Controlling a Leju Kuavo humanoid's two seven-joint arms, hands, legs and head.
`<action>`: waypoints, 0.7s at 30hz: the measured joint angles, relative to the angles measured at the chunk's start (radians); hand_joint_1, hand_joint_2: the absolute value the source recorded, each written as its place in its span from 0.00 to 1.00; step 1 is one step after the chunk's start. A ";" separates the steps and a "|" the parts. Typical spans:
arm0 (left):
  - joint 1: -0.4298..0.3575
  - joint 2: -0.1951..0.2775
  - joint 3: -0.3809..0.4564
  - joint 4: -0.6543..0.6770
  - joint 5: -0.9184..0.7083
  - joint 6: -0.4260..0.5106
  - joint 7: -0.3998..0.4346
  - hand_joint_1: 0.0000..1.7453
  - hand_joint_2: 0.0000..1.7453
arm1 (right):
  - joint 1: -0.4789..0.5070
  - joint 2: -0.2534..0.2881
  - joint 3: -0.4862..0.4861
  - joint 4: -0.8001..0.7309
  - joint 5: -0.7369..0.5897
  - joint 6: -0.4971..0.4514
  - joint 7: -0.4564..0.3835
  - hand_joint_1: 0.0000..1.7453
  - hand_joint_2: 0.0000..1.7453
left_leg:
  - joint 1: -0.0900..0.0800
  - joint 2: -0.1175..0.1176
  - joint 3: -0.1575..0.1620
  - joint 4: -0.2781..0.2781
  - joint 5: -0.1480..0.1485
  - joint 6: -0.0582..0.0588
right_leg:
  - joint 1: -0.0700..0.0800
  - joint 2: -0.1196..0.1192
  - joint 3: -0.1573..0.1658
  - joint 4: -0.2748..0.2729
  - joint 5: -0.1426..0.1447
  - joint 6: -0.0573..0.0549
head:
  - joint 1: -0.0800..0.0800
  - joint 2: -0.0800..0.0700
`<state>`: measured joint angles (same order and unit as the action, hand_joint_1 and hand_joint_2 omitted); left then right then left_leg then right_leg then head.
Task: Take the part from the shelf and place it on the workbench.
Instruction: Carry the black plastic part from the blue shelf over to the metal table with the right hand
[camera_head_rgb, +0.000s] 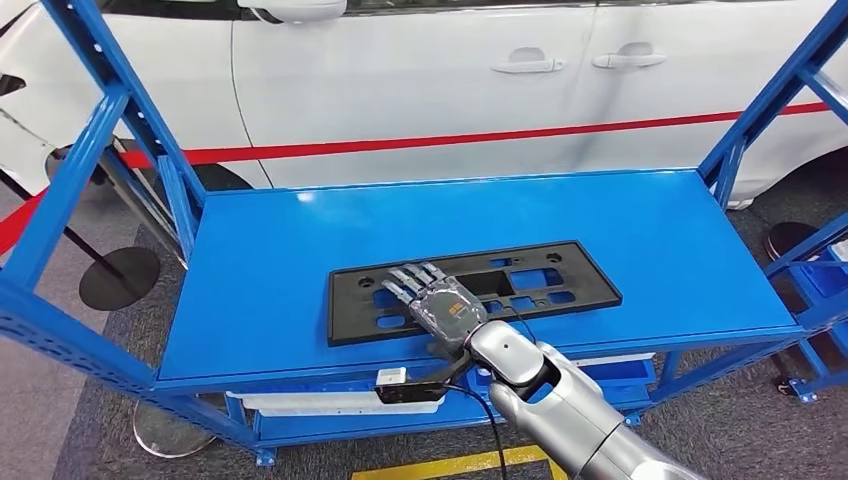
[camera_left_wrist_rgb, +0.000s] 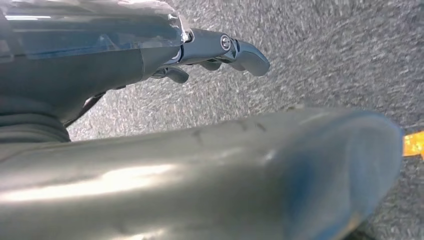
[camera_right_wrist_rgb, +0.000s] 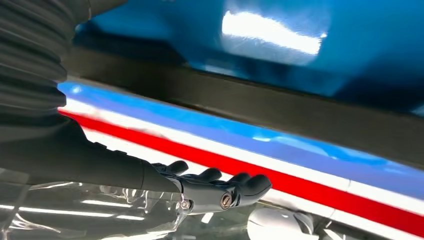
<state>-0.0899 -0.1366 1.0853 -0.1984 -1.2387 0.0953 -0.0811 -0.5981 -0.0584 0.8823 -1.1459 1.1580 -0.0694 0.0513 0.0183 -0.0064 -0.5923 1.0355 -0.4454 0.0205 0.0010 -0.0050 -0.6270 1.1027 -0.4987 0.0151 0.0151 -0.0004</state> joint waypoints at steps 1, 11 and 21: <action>-0.001 0.000 0.000 0.000 0.000 0.000 0.000 0.00 0.00 | -0.004 0.000 0.001 0.004 0.010 0.010 0.012 0.00 1.00 | 0.000 0.000 -0.001 -0.001 0.001 0.002 | -0.002 0.001 -0.029 0.062 -0.033 0.006 | 0.003 0.000; -0.003 0.000 0.003 0.000 0.000 0.000 0.003 0.00 0.00 | -0.063 0.004 0.010 0.039 0.062 0.125 0.079 0.00 1.00 | -0.003 -0.004 0.002 -0.007 0.002 -0.014 | 0.009 0.003 0.035 -0.087 0.056 -0.025 | 0.005 0.000; -0.002 0.008 0.004 0.000 0.000 0.003 0.008 0.00 0.00 | -0.078 0.011 0.032 0.060 0.068 0.177 0.123 0.00 1.00 | -0.004 0.001 -0.088 0.205 -0.083 -0.043 | -0.001 0.000 0.057 -0.119 0.071 -0.043 | 0.002 0.000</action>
<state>-0.0917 -0.1285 1.0895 -0.1984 -1.2385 0.0984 -0.0728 -0.6762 -0.0477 0.9143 -1.0860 1.2258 0.1075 0.1742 0.0143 -0.0056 -0.6799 1.2402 -0.5282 -0.0224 -0.0001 -0.0049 -0.5705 0.9838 -0.4279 -0.0276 0.0169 -0.0004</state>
